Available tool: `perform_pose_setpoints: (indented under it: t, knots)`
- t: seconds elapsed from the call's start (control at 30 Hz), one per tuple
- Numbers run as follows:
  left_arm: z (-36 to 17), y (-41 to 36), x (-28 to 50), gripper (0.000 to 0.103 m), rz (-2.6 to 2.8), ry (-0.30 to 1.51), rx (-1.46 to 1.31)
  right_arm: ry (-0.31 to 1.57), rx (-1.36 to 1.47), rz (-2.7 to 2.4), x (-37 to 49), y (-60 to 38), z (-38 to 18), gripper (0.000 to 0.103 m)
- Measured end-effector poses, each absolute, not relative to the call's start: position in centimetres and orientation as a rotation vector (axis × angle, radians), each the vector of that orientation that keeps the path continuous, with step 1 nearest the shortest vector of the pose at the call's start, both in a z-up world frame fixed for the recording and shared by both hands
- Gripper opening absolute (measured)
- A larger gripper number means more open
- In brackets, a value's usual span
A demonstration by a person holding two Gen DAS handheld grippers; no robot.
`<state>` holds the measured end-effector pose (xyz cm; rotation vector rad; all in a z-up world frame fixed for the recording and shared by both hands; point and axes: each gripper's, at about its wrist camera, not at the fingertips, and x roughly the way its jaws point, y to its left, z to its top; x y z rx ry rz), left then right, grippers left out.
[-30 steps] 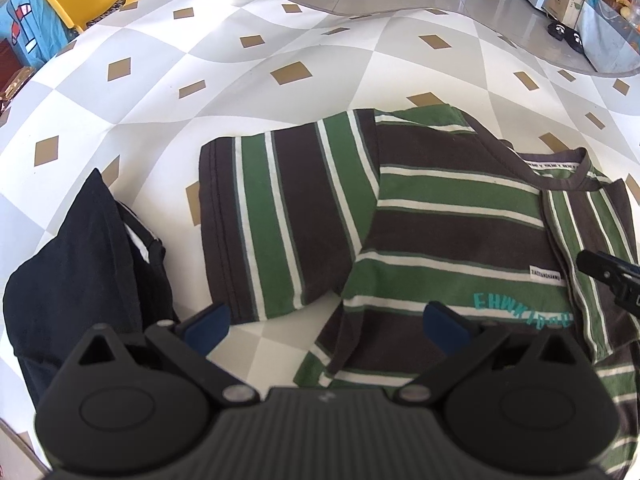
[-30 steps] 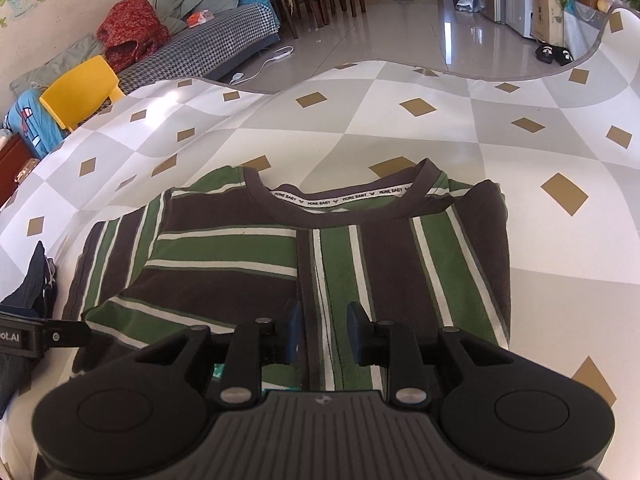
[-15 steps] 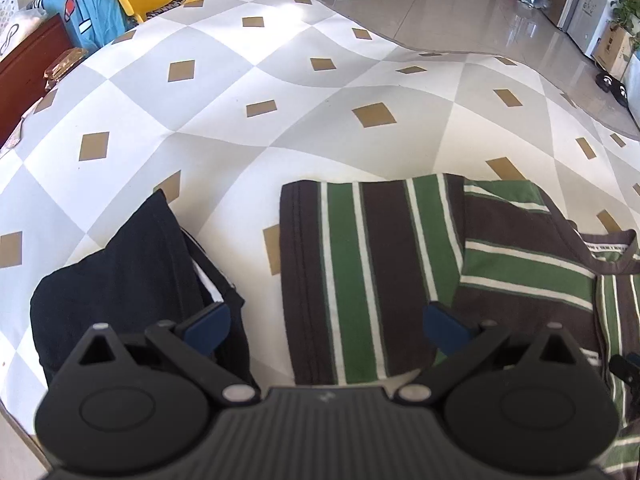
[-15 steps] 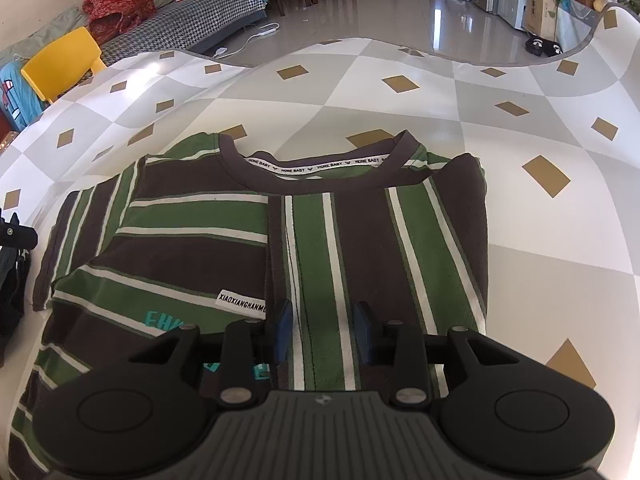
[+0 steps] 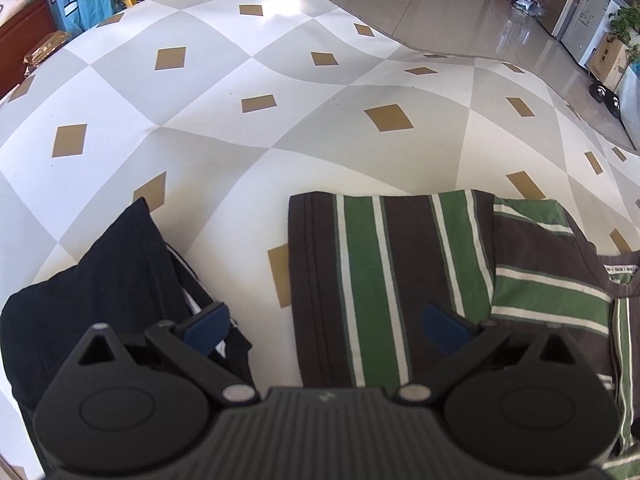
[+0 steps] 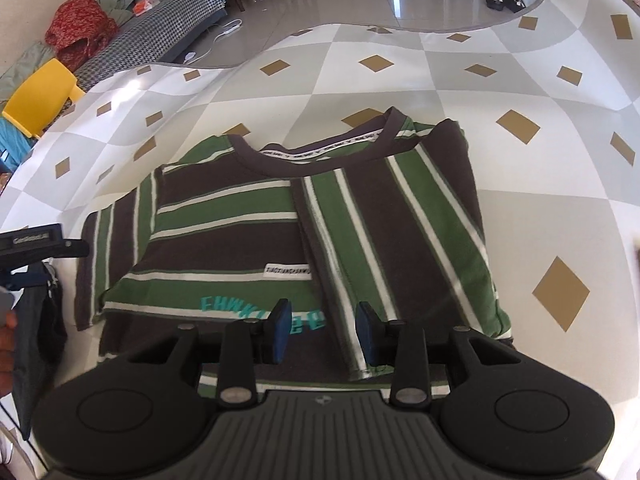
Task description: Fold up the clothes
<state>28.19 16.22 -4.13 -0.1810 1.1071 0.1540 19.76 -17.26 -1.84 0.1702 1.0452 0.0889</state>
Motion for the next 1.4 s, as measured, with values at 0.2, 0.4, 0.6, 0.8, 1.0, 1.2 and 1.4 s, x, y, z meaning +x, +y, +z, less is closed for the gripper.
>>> perform_pose_setpoints:
  t: [0.2, 0.4, 0.6, 0.8, 1.0, 1.2, 1.4]
  knots:
    - [-5.3, 15.8, 28.9, 0.103, 0.117, 1.107, -0.168, 1.049, 0.161, 0.119, 19.4, -16.4, -1.6, 0.035]
    - [-6.4, 15.9, 29.5, 0.103, 0.117, 1.113, -0.180, 1.058, 0.186, 0.102, 19.9, -17.0, -1.8, 0.035]
    - [-6.9, 15.9, 29.8, 0.103, 0.121, 1.110, -0.185, 1.057, 0.209, 0.112, 20.2, -17.2, -1.7, 0.035]
    - [-6.4, 15.3, 29.8, 0.077, 0.098, 1.077, -0.172, 1.061, 0.220, 0.110, 20.4, -17.2, -1.8, 0.035]
    - [-6.0, 15.8, 29.8, 0.041, 0.105, 1.052, -0.220, 1.066, 0.215, 0.113, 20.4, -17.0, -2.0, 0.035]
    - [-5.9, 15.8, 29.8, 0.014, 0.096, 1.047, -0.239, 1.066, 0.220, 0.111, 20.6, -16.9, -2.0, 0.035]
    - [-5.8, 15.8, 29.8, 0.008, 0.087, 1.041, -0.259, 1.069, 0.219, 0.109, 20.6, -16.9, -2.0, 0.035]
